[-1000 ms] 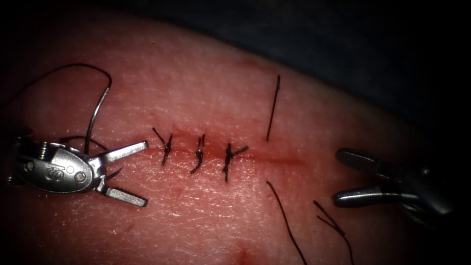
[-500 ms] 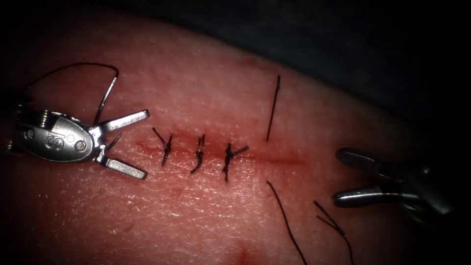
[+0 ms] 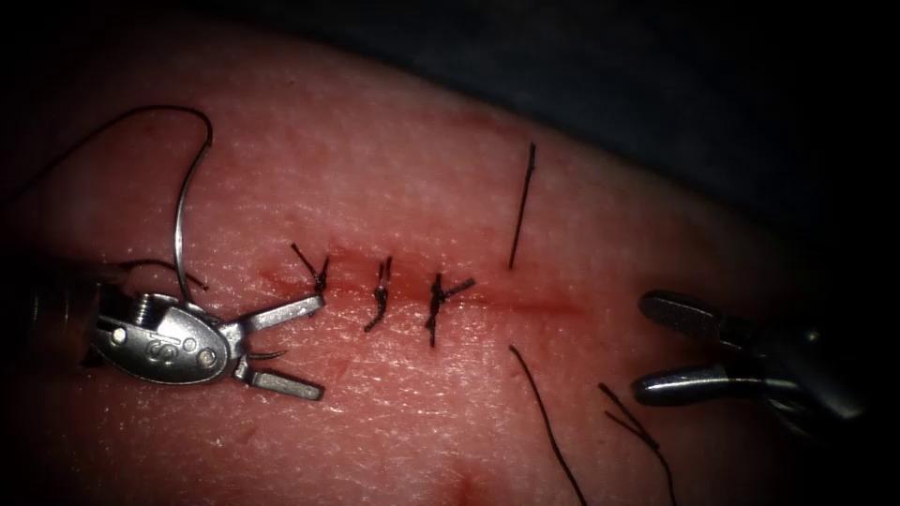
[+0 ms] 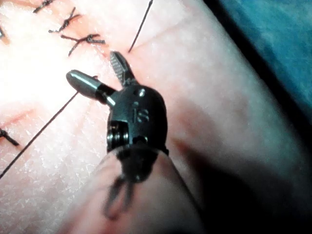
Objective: Wound Closure
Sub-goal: Set down the needle from the left gripper
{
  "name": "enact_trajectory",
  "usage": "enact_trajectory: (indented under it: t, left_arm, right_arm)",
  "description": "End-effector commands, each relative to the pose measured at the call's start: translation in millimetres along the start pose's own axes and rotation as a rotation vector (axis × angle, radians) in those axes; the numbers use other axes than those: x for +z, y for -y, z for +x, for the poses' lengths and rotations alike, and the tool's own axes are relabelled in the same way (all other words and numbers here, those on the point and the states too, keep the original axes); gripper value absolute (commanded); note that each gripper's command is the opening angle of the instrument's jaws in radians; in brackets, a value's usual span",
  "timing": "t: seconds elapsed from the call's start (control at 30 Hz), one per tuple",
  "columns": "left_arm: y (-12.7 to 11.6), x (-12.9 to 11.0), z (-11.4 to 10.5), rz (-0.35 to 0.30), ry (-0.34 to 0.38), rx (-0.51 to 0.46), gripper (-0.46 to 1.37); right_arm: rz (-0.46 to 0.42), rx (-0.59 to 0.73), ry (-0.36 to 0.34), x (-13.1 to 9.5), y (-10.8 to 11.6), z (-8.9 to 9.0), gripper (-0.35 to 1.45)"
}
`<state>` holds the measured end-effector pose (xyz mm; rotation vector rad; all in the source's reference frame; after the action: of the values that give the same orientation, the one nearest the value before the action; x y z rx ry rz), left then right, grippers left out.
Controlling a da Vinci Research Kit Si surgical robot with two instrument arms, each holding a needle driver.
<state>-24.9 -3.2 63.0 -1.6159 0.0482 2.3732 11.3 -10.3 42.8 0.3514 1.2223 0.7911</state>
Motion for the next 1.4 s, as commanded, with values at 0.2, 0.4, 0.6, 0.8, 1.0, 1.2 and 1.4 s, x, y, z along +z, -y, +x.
enact_trajectory:
  t: [0.2,0.4,0.6,0.8,1.0,1.2,1.4]
  left_arm:
    - [-1.8,-0.9,-1.2,-0.053,0.102,-0.081,1.36]
    - [-1.1,-3.1,-2.3,-0.047,0.136,-0.089,1.36]
    - [-0.4,-5.8,-2.6,-0.007,0.154,-0.092,1.36]
    - [0.3,-9.1,-1.1,0.050,0.158,-0.143,1.36]
    - [2.1,-11.6,2.4,0.110,0.196,-0.222,1.36]
    - [2.0,-12.2,6.8,0.110,0.216,-0.254,1.19]
    - [0.1,-10.8,10.1,0.110,0.269,-0.117,1.19]
  right_arm:
    - [0.007,0.000,0.002,0.1,0.1,0.0,1.17]
    - [0.017,0.001,0.008,0.1,0.7,0.0,1.17]
    - [0.024,0.002,0.011,0.5,1.2,0.0,1.17]
    - [0.026,0.003,0.010,1.2,1.2,0.2,1.17]
    - [0.026,-0.008,0.019,1.3,1.2,0.2,1.17]
    - [0.026,-0.031,0.029,1.4,0.6,0.4,1.18]
    - [0.028,-0.056,0.031,1.1,-0.5,1.1,1.18]
